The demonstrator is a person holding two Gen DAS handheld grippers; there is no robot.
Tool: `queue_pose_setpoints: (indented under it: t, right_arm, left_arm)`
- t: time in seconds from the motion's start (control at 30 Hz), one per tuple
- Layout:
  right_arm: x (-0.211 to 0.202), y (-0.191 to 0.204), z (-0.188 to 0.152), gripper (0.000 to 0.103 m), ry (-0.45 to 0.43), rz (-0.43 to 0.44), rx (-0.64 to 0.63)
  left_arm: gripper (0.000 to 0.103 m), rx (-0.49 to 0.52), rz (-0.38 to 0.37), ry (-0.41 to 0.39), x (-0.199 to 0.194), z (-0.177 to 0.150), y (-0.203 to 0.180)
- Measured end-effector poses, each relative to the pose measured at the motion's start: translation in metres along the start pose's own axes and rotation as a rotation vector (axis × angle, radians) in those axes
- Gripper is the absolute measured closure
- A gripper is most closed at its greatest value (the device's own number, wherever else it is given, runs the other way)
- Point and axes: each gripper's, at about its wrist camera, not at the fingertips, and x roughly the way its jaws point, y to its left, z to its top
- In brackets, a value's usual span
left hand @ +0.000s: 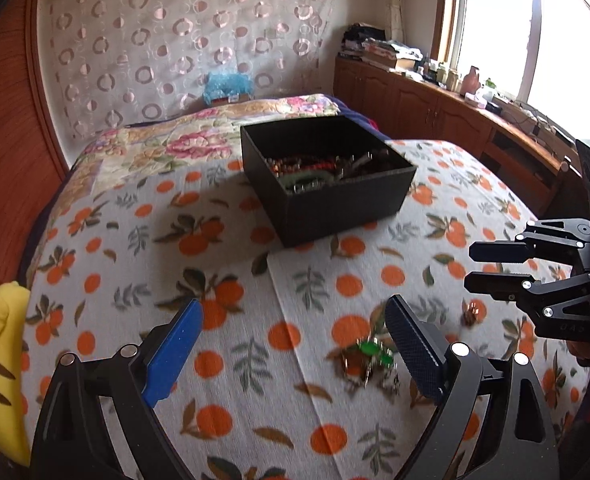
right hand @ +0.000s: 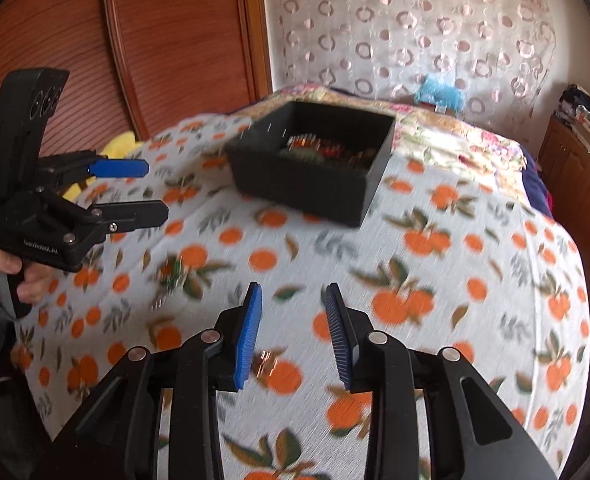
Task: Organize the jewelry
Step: 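Move the left gripper to the green pendant while the right moves to the brown flower brooch, then grasp the green pendant with the left gripper while the right grasps the brown flower brooch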
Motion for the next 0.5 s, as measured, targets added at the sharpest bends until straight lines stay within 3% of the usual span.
queue_pose_setpoints:
  t: [0.5]
  right_arm:
    - [0.006, 0.021, -0.018, 0.068, 0.073, -0.006, -0.077]
  left_arm:
    - [0.014, 0.038, -0.016, 0.062, 0.006, -0.022, -0.016]
